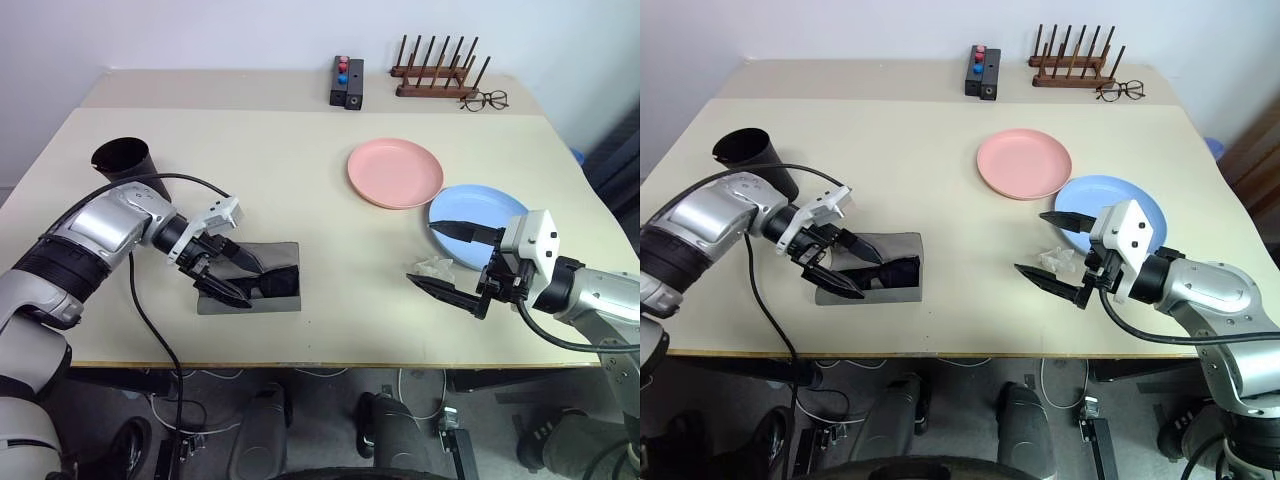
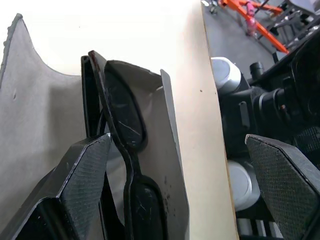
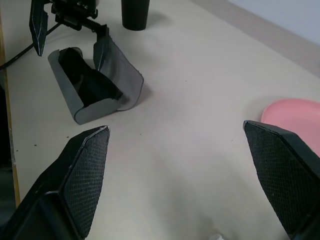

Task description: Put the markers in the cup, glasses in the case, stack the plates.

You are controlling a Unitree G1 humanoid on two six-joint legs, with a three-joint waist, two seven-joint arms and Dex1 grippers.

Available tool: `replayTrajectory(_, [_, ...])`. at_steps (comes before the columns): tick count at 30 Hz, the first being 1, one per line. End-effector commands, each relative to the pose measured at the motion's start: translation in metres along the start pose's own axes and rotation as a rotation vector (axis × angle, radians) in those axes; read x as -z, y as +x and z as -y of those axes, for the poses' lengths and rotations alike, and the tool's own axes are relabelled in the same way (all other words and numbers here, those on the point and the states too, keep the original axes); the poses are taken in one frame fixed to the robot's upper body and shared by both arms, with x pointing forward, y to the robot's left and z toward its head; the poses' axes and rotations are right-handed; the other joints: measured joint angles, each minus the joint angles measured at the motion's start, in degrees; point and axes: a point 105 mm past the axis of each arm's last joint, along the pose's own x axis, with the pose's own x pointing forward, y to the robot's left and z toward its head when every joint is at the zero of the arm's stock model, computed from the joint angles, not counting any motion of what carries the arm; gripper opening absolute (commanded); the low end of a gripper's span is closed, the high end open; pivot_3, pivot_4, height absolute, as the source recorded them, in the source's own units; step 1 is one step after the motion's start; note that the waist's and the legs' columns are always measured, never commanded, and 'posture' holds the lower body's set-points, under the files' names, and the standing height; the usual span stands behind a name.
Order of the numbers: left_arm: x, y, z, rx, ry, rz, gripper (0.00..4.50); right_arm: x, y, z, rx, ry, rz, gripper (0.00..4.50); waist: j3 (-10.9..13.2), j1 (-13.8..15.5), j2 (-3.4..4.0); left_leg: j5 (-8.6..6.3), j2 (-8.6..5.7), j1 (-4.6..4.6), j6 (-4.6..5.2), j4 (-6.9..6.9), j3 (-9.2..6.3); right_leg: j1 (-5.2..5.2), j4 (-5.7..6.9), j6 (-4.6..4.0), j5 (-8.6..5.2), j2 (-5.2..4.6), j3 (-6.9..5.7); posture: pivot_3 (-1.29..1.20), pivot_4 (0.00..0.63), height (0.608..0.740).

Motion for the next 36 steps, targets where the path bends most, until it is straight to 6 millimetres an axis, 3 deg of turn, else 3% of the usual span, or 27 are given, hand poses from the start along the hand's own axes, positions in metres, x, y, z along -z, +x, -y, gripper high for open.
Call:
replayTrajectory(1, [-0.003, -0.015, 0.000, -0.060, 0.049, -0.062, 4.48, -0.009, 0.000, 0.001, 0.005, -0.041, 0.024, 4.38, 0.00, 0.02, 0.00, 0.00, 0.00, 0.00, 0.00, 0.00, 0.00, 0.00, 0.00, 0.00, 0.00, 0.00, 0.00, 0.00, 0.150, 0.740])
replayTrajectory(7, [0.007, -0.018, -0.006, -0.090, 0.059, -0.069, 4.48, -0.008, -0.001, 0.001, 0.007, -0.042, 0.023, 4.38, 0.00, 0.05, 0.00, 0.00, 0.00, -0.01, 0.00, 0.00, 0.00, 0.00, -0.01, 0.02, -0.01, 0.00, 0.00, 0.00, 0.150, 0.740])
replayTrajectory(11, [-0.005, -0.020, -0.005, -0.086, 0.051, -0.005, 4.48, -0.008, 0.000, 0.001, 0.008, -0.043, 0.024, 4.38, 0.00, 0.03, 0.00, 0.00, 0.00, -0.01, 0.00, 0.00, 0.00, 0.00, -0.01, 0.02, -0.01, 0.00, 0.00, 0.00, 0.150, 0.740])
replayTrajectory(18, [-0.024, -0.040, 0.005, -0.123, 0.088, 0.024, 4.48, -0.008, -0.001, 0.001, 0.006, -0.041, 0.021, 4.38, 0.01, -0.01, -0.02, 0.00, 0.00, -0.02, 0.00, 0.00, 0.00, -0.01, -0.01, 0.02, -0.01, 0.00, 0.00, 0.00, 0.150, 0.740])
replayTrajectory(21, [-0.044, -0.053, 0.012, -0.127, 0.046, 0.114, 3.64, -0.007, 0.000, 0.001, 0.005, -0.040, 0.021, 4.38, 0.01, 0.09, -0.02, 0.00, 0.01, -0.01, 0.00, -0.02, 0.00, -0.02, -0.01, 0.06, -0.04, 0.00, 0.00, 0.00, 0.150, 0.740])
replayTrajectory(24, [-0.054, -0.060, 0.012, -0.136, 0.022, 0.166, 2.14, -0.007, 0.001, 0.002, 0.005, -0.040, 0.020, 4.38, 0.01, 0.06, -0.01, 0.00, 0.00, -0.02, 0.00, -0.01, 0.00, -0.01, -0.02, 0.11, -0.07, -0.01, 0.00, 0.00, 0.150, 0.740])
replayTrajectory(26, [-0.056, -0.066, 0.005, -0.180, 0.043, 0.176, 1.09, -0.007, 0.001, 0.002, 0.004, -0.042, 0.021, 4.38, 0.01, 0.03, -0.01, 0.00, 0.00, 0.00, 0.00, -0.02, 0.01, -0.01, -0.02, 0.11, -0.07, -0.01, 0.00, 0.00, 0.150, 0.740])
replayTrajectory(28, [-0.047, -0.071, -0.019, -0.317, 0.119, 0.098, 0.11, -0.007, 0.001, 0.003, 0.004, -0.044, 0.019, 4.38, 0.01, 0.04, 0.00, 0.00, 0.00, 0.01, 0.00, -0.02, 0.00, -0.01, -0.01, 0.10, -0.07, 0.00, 0.00, 0.00, 0.150, 0.740])
replayTrajectory(29, [-0.047, -0.071, -0.029, -0.375, 0.150, 0.096, 0.04, -0.005, 0.002, 0.003, 0.005, -0.043, 0.013, 4.38, 0.01, 0.10, 0.00, 0.00, 0.00, 0.01, 0.00, -0.01, 0.01, -0.01, -0.01, 0.10, -0.06, 0.00, 0.00, 0.00, 0.150, 0.740])
replayTrajectory(36, [-0.056, -0.060, -0.053, -0.461, 0.201, 0.189, 0.04, -0.003, 0.002, 0.003, 0.006, -0.048, 0.004, 4.38, 0.05, 0.02, -0.08, 0.00, -0.02, -0.08, 0.01, 0.00, 0.01, -0.03, -0.03, -0.03, 0.03, 0.00, -0.01, 0.00, 0.150, 0.740])
